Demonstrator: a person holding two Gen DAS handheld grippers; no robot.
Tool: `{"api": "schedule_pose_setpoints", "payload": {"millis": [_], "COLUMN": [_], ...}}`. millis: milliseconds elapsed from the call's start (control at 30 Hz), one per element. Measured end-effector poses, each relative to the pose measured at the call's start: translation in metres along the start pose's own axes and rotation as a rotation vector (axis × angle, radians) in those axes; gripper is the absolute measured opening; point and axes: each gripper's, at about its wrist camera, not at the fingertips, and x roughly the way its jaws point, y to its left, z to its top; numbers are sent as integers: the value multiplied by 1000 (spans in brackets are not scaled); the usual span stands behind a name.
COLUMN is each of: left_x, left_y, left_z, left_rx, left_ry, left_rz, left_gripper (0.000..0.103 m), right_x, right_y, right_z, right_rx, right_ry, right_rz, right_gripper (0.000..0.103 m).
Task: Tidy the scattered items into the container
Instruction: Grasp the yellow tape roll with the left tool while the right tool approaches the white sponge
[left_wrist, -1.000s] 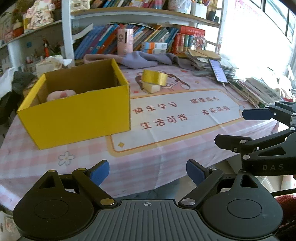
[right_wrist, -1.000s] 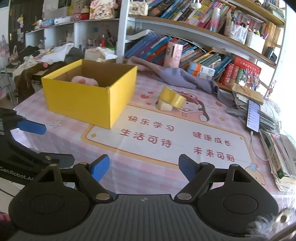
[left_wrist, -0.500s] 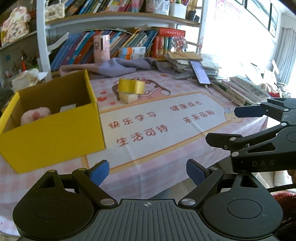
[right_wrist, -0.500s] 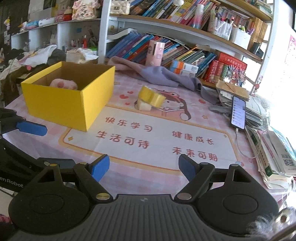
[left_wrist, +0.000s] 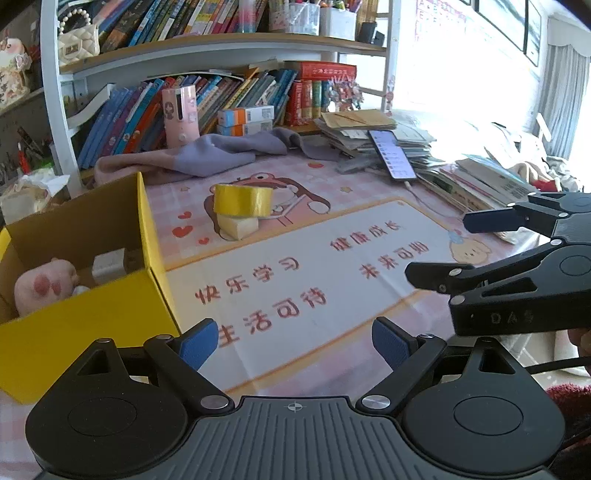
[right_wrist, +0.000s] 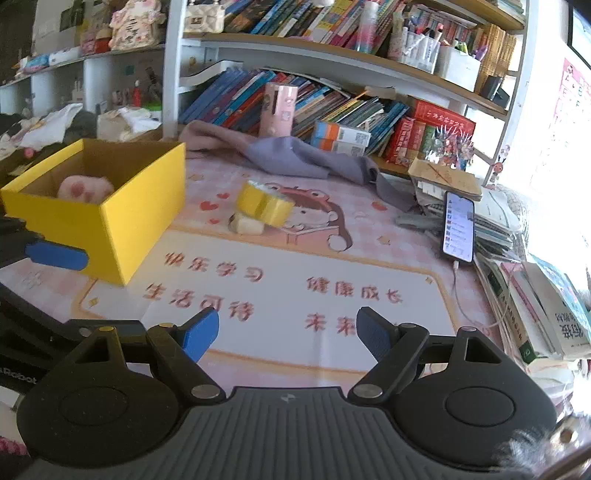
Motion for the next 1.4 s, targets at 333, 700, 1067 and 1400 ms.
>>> {"api": "schedule_pose_setpoints", "payload": {"millis": [333,700,1067,1400], "left_x": [38,98,183,249], "left_y": [-2,14,23,18], "left_z": [42,97,139,141], "left_rx": [-19,-176,-137,-37], "left_ry": [-11,-10,21,104], "left_rz": [60,164,284,321], "left_gripper": [92,92,92,95], "right_x": [41,92,143,194], "right_y": [-41,-90,-98,-85], "right_z": [36,57,56,60], "right_rx": [-4,-24,-112,-138], "right_ry": [-47,-18,33,62], "right_rz": [22,95,280,419], "right_gripper": [80,80,81,81]}}
